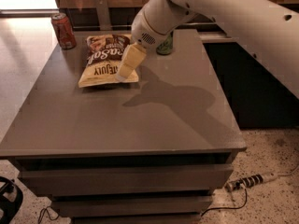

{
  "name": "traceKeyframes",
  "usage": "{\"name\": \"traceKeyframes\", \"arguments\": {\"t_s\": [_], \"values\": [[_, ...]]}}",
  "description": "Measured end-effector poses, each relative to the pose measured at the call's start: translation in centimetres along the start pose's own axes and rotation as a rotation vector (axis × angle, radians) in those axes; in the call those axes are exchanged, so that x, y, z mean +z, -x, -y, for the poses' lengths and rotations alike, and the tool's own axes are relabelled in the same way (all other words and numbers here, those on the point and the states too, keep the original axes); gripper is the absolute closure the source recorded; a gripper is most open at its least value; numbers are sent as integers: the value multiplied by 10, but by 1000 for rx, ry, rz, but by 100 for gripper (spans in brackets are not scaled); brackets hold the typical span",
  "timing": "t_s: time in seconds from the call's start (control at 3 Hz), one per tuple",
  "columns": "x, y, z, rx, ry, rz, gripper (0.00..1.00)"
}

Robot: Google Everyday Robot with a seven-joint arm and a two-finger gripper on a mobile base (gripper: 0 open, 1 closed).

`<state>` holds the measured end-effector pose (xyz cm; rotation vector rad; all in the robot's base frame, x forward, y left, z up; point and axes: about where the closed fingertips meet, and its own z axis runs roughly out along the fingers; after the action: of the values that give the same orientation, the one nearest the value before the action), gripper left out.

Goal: Pick brown chip bag

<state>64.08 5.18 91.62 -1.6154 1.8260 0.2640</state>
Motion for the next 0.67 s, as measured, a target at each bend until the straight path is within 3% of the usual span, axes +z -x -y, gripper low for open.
{"name": "traceKeyframes", "arguments": {"t_s": [0.67], "values": [[36, -5, 20, 9, -9, -14, 0]]}}
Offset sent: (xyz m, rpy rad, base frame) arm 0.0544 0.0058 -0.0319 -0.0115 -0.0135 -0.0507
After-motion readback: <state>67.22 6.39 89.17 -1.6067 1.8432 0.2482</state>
